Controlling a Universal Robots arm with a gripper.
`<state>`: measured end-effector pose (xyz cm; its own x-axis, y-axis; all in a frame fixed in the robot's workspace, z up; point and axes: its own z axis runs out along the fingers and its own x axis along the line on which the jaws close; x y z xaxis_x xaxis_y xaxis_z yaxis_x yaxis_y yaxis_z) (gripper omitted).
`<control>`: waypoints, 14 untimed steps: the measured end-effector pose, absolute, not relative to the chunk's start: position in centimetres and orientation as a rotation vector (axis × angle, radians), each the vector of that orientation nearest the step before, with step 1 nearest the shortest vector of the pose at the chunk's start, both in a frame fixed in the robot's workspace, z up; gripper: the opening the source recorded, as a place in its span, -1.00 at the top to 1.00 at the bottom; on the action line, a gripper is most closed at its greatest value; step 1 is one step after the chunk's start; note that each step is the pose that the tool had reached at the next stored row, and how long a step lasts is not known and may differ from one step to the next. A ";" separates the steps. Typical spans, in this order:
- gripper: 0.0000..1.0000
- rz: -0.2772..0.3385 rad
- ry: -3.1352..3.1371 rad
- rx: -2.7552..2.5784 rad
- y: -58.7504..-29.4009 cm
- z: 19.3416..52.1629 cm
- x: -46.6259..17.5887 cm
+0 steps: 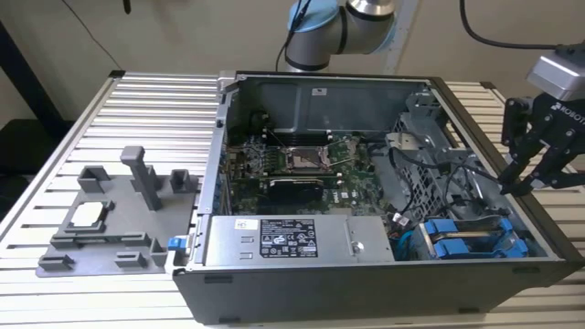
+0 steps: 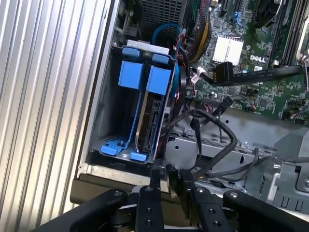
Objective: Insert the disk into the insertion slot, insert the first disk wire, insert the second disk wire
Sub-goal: 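Insert the first disk wire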
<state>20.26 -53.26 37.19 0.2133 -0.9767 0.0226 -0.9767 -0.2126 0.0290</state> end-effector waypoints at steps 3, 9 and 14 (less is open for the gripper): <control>0.40 0.003 -1.945 2.416 -53.2 37.2 20.2; 0.40 0.009 -1.937 2.417 -53.1 37.2 20.3; 0.62 0.009 -1.935 2.418 -53.1 37.2 20.3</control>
